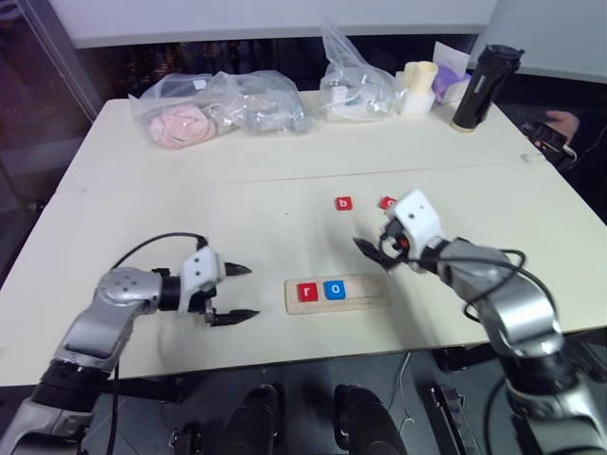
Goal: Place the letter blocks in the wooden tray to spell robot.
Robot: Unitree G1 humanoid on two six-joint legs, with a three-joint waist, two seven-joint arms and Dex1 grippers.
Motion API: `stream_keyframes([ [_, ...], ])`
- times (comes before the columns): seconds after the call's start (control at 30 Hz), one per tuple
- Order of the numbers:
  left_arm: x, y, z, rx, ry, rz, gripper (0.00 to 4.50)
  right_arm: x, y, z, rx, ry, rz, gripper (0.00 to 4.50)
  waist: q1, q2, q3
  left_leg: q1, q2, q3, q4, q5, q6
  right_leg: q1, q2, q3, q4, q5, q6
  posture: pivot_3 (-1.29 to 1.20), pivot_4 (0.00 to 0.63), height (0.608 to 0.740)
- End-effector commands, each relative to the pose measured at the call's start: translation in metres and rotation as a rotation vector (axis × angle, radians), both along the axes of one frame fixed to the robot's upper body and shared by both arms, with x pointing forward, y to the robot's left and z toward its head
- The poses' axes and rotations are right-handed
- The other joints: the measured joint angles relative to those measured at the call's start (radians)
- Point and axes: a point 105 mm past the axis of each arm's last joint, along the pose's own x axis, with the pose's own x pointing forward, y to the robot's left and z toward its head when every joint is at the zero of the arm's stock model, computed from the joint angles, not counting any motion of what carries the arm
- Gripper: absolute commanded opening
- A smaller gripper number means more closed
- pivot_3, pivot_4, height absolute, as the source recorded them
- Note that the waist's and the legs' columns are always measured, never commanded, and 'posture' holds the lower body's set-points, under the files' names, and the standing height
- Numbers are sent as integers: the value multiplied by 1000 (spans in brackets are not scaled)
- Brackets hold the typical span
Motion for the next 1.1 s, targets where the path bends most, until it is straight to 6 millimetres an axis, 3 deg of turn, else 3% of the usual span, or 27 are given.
stream_keyframes([
  [0.03,-3,-2,34,-108,-40,4,4446,27,11,11,34,-18,-89,4500,-1,0,0,0,0,0,0,0,0,0,0,0,0,0,0,0,150,738],
  [0.13,-6,-5,44,-146,-34,6,4446,49,24,9,92,38,-162,4500,-3,0,0,0,0,0,-1,1,-1,-1,1,0,1,0,0,0,150,738],
  [0.4,-6,-9,51,-169,-54,36,4446,83,41,-6,125,119,-316,4500,-4,0,0,0,0,1,-2,2,-3,-2,4,1,2,1,-1,0,150,738],
  [0.97,-5,-8,47,-156,-82,69,4446,105,56,-27,228,239,-456,4500,-11,1,0,2,5,2,-3,5,-7,-4,11,3,6,4,-6,0,150,738],
  [1.07,-4,-9,47,-154,-89,75,4500,106,57,-29,233,251,-461,3646,-11,1,0,3,6,2,-3,5,-8,-4,12,3,6,4,-7,0,150,738],
  [1.1,-4,-9,46,-152,-91,76,4500,106,57,-31,240,261,-468,3179,-11,1,0,3,6,2,-3,5,-8,-4,12,3,6,4,-7,0,150,738],
])
